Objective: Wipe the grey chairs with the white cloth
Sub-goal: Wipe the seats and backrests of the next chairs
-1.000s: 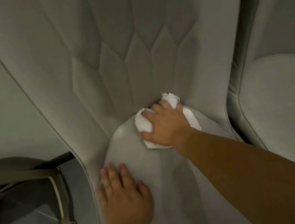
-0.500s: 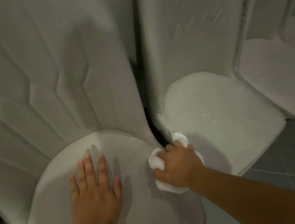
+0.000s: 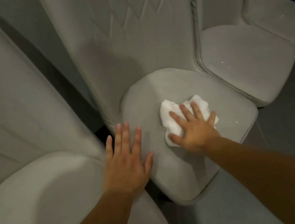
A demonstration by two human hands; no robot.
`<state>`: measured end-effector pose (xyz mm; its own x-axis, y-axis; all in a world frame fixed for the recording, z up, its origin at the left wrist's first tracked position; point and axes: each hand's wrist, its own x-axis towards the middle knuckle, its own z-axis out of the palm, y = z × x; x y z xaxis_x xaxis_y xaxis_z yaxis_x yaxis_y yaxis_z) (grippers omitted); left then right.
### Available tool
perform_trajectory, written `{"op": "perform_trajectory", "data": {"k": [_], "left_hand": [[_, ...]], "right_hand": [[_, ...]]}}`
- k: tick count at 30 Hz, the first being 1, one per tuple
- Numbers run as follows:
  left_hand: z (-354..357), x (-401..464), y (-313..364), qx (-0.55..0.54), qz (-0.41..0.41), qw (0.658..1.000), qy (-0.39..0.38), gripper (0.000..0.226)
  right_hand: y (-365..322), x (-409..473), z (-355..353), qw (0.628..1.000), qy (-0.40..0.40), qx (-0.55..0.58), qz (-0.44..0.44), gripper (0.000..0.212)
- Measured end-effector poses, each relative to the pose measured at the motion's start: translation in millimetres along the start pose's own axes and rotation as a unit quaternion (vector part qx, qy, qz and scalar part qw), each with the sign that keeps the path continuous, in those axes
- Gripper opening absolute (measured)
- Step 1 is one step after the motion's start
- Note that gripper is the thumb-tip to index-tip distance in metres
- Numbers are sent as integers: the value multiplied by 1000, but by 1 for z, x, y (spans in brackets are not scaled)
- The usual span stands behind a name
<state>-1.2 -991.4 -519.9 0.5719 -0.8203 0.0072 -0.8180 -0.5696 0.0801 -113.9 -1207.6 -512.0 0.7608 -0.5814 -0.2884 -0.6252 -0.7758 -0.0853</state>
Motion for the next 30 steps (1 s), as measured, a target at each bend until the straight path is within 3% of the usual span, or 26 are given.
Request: {"op": "perform_trajectory", "data": {"k": [6, 18, 23, 30], "left_hand": [[39, 15, 14, 3, -122, 990, -73, 86], [53, 16, 11, 11, -126, 990, -62, 78], [57, 16, 10, 19, -110, 992, -53, 76], [54, 18, 10, 15, -114, 992, -47, 79]], "right_hand": [[14, 17, 19, 999, 34, -10, -41, 81], [12, 106, 4, 997, 50, -20, -62, 80], [19, 70, 5, 993, 56, -11, -105, 77], [33, -18, 36, 970, 124, 20, -206, 64]]}}
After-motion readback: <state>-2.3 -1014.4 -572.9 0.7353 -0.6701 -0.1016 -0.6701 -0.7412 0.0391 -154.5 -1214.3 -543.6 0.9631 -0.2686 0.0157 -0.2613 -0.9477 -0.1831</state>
